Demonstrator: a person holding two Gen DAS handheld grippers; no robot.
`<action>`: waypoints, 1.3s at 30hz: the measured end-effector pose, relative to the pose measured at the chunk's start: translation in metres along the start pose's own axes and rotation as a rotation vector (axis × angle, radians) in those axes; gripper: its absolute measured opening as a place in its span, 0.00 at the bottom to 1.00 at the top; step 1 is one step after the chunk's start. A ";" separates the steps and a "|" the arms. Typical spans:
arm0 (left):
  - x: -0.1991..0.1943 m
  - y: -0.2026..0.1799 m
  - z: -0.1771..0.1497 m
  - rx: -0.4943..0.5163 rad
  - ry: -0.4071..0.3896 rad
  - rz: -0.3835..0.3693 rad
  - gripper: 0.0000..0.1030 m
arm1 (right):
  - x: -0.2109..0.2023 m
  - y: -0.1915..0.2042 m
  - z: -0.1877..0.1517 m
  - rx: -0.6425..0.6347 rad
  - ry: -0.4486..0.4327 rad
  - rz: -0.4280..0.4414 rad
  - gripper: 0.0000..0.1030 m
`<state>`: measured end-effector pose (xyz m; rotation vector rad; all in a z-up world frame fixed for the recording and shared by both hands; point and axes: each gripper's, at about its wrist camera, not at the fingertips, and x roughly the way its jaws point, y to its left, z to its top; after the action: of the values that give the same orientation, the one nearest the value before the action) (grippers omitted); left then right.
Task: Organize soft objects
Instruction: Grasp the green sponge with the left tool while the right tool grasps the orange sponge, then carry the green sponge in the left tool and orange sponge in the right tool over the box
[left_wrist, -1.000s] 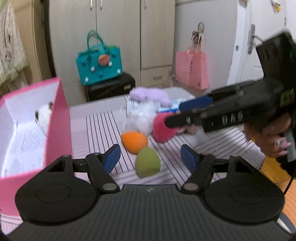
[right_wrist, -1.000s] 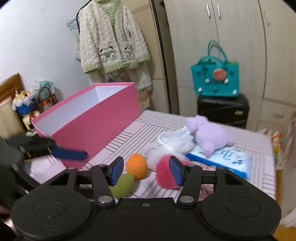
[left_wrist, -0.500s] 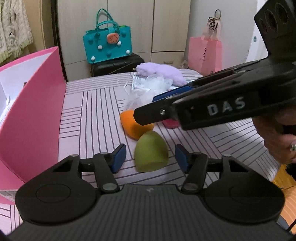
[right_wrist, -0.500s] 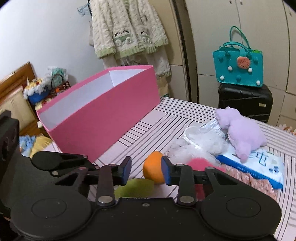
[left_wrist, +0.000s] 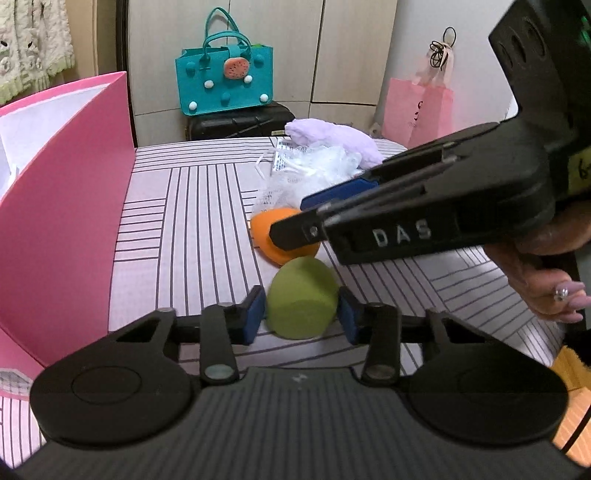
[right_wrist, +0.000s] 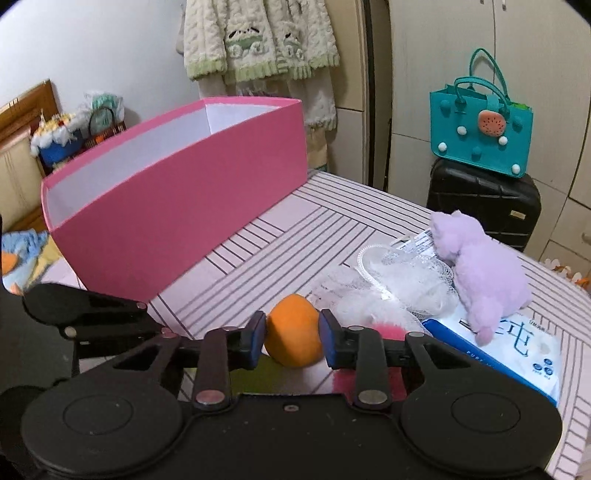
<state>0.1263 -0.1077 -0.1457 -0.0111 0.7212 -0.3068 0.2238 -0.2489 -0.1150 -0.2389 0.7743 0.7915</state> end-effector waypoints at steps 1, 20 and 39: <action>0.000 0.001 0.000 -0.005 -0.002 -0.005 0.37 | 0.001 0.002 0.001 -0.009 0.008 -0.010 0.38; -0.037 0.005 -0.002 -0.002 -0.020 -0.045 0.35 | -0.027 0.018 -0.003 0.032 -0.021 -0.061 0.34; -0.066 0.023 -0.013 0.052 0.190 -0.133 0.35 | -0.054 0.044 -0.027 0.105 0.040 -0.024 0.34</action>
<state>0.0775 -0.0662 -0.1155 0.0196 0.9024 -0.4579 0.1539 -0.2604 -0.0924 -0.1696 0.8467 0.7229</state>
